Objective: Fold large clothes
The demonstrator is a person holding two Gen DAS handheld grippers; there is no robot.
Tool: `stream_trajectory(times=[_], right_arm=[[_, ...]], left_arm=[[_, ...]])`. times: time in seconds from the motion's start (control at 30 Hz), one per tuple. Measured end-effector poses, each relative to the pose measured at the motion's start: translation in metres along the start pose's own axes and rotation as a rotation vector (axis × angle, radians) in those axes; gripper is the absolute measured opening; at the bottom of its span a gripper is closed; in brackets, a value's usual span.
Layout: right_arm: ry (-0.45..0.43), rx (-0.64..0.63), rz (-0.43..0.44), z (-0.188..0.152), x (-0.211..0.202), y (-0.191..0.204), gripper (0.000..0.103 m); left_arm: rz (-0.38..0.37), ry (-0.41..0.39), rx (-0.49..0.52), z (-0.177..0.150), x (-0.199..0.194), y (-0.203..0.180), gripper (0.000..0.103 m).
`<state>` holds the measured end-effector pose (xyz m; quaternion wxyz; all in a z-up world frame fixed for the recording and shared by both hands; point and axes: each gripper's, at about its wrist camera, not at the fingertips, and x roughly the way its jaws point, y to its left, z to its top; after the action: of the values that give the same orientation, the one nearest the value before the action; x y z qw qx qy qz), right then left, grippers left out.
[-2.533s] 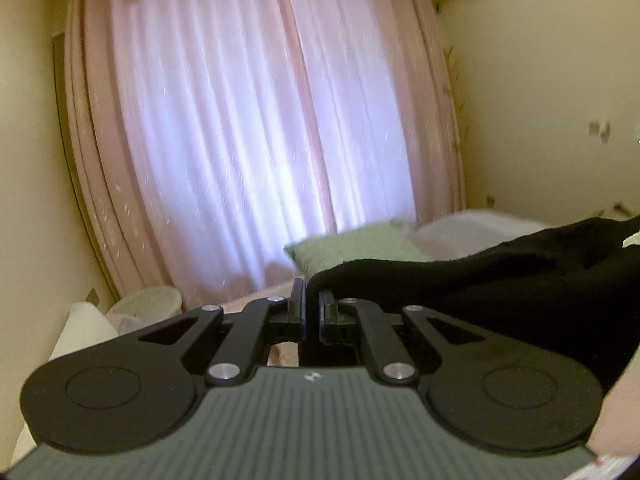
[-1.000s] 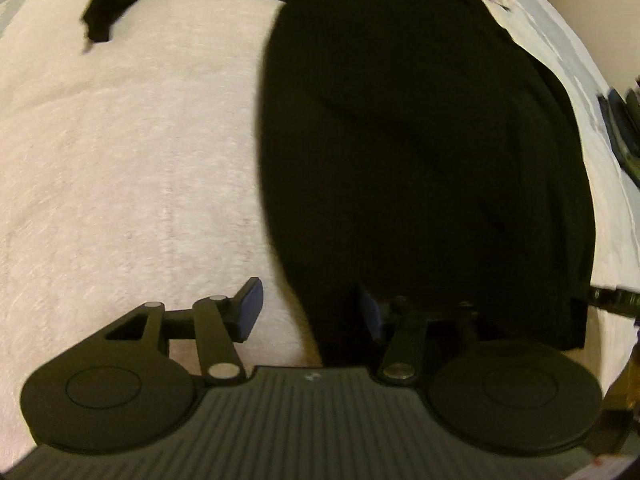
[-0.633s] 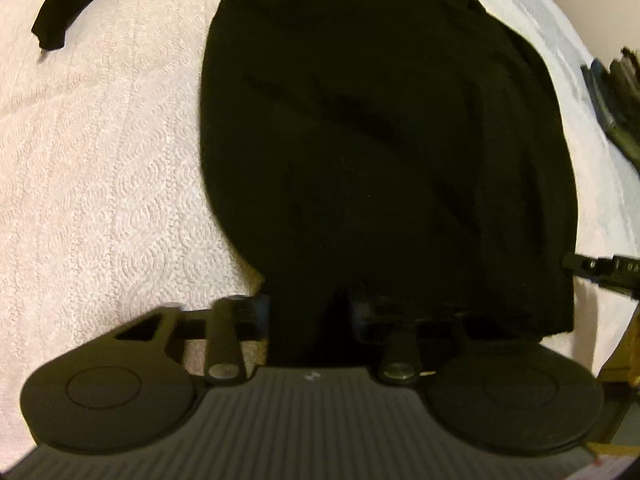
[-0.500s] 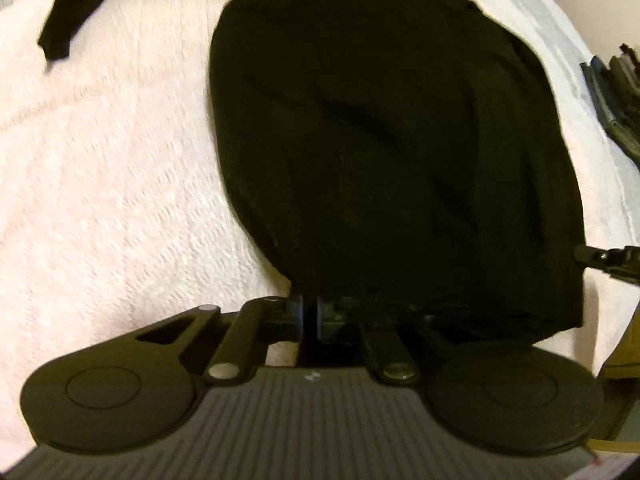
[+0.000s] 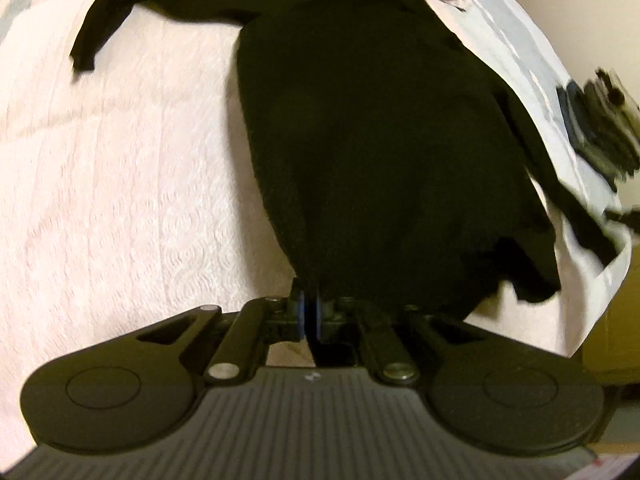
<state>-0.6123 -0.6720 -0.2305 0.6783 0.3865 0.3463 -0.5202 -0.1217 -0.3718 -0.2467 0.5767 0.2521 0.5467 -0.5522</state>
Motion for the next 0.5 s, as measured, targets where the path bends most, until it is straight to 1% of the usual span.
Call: stream_trajectory(times=[0.03,0.07,0.1,0.17,0.23,0.27,0.33,0.37,0.4,0.43,0.47,0.5], right_arm=[[0.022,0.043,0.059,-0.014,0.007,0.009,0.052],[0.048,0.092,0.125,-0.025,0.013,0.019,0.064],[0.073,0.141,0.198,-0.038,0.021,0.027,0.070],[0.135,0.201,0.301,-0.063,0.036,0.050,0.070],[0.187,0.222,0.346,-0.083,0.051,0.072,0.070],[0.219,0.213,0.352,-0.091,0.060,0.082,0.070],[0.254,0.191,0.328,-0.103,0.077,0.095,0.070],[0.265,0.204,0.343,-0.107,0.086,0.095,0.068],[0.275,0.219,0.357,-0.109,0.091,0.094,0.048],[0.291,0.235,0.369,-0.109,0.095,0.091,0.015],[0.314,0.243,0.372,-0.105,0.097,0.088,0.000],[0.323,0.242,0.381,-0.099,0.094,0.085,0.001]], left_arm=[[-0.005,0.000,-0.012,-0.002,0.001,0.002,0.002],[-0.008,0.001,-0.019,0.000,0.002,0.003,0.002],[-0.011,0.002,-0.022,0.003,0.002,0.005,0.002],[-0.016,0.001,-0.025,0.002,0.004,0.007,0.002],[-0.023,0.001,-0.038,0.001,0.007,0.011,0.003],[-0.026,0.001,-0.045,0.000,0.008,0.014,0.003],[-0.034,0.002,-0.059,-0.003,0.012,0.012,0.003],[-0.038,0.006,-0.067,-0.005,0.015,0.015,0.003],[-0.042,0.011,-0.072,-0.008,0.017,0.019,0.003],[-0.045,0.018,-0.071,-0.008,0.019,0.021,0.003],[-0.049,0.022,-0.068,-0.009,0.019,0.022,0.003],[-0.052,0.024,-0.064,-0.009,0.018,0.022,0.002]])
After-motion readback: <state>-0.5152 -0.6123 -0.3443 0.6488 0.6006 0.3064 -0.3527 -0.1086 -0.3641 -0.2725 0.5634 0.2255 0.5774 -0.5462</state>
